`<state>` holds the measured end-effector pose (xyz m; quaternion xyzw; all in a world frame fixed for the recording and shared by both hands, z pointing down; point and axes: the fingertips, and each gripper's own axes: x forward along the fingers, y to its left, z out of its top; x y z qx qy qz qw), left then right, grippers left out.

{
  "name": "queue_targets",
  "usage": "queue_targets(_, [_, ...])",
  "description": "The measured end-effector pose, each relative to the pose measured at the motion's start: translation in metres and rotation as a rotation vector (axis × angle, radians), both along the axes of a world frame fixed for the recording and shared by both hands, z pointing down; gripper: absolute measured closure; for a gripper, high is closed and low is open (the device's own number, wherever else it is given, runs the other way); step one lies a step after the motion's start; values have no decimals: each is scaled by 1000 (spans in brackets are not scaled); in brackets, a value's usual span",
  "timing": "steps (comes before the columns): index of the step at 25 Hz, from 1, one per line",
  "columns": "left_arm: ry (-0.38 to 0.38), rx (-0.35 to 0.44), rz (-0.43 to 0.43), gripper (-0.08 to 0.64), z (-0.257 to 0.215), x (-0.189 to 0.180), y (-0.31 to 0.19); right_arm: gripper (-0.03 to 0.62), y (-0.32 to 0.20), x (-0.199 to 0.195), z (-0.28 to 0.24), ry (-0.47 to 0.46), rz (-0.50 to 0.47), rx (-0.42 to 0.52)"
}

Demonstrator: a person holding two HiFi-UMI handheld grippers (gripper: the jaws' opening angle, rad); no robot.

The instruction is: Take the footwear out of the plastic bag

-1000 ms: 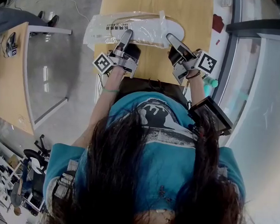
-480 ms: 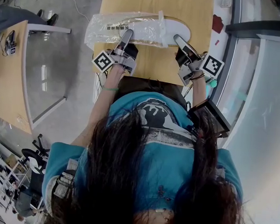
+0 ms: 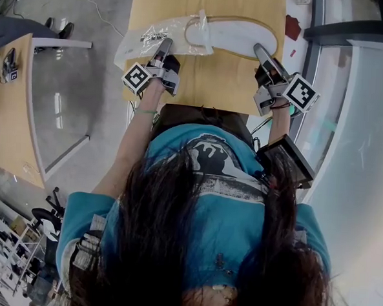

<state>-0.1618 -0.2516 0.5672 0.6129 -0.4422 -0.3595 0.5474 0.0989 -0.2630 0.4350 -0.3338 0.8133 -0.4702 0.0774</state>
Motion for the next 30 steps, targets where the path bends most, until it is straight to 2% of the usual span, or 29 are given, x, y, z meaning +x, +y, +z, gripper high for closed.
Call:
queue_targets(3, [0, -28, 2, 560, 5, 4, -10, 495, 1, 13, 4, 32, 71, -36])
queue_targets(7, [7, -43, 0, 561, 9, 5, -20, 495, -3, 24, -11, 73, 80, 38])
queue_targets(12, [5, -69, 27, 561, 17, 13, -28, 497, 1, 46, -9, 110, 180, -2])
queue_targets(16, [20, -105, 34, 561, 28, 26, -34, 497, 1, 71, -18, 142, 232, 32])
queue_targets(19, [31, -126, 55, 561, 35, 43, -39, 497, 5, 98, -23, 147, 311, 30])
queue_targets(24, [38, -170, 113, 561, 48, 66, -44, 499, 10, 116, -47, 146, 382, 98])
queue_targets(30, [103, -274, 86, 560, 67, 95, -49, 499, 18, 139, -53, 124, 431, 98])
